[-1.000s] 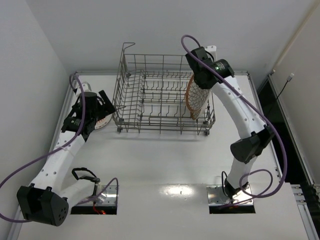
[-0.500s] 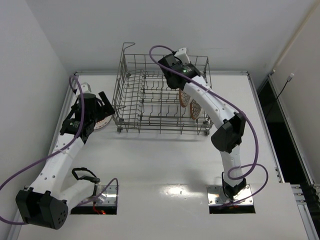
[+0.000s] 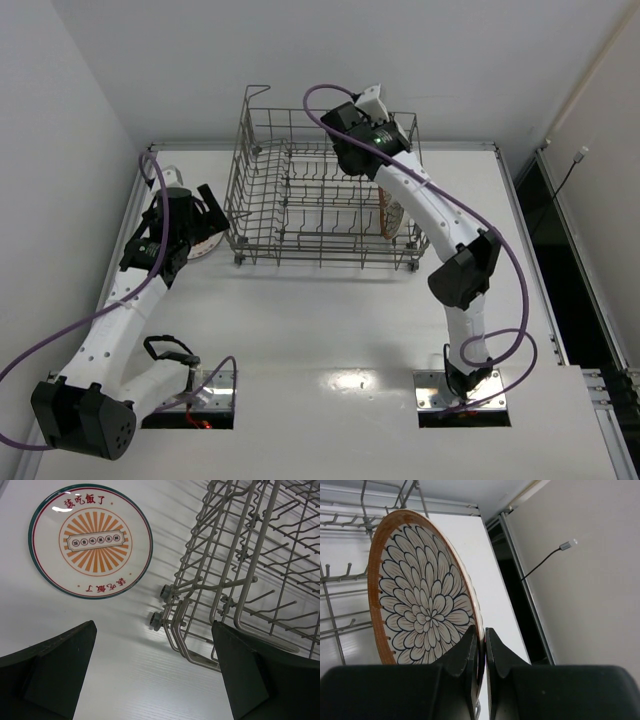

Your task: Load the plates into the dish rack

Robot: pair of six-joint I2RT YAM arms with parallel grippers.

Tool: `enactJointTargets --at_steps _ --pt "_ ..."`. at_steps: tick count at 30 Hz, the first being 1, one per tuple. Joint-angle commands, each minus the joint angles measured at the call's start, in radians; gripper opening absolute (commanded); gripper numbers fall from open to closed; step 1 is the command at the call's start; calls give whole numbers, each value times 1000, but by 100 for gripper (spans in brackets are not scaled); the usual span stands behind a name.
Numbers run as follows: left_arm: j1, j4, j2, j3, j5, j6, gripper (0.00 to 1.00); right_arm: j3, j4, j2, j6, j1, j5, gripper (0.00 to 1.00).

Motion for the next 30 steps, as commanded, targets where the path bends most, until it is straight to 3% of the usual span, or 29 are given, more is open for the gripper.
enactJointTargets --at_steps 1,21,30 --pt "-9 7 -24 -1 -1 8 100 32 101 -105 -55 -2 161 0" --pt "-9 -12 -43 -1 -40 38 100 -145 86 10 25 34 96 0" --pt "-18 -30 -70 -10 -179 121 100 -182 57 76 83 34 -39 0"
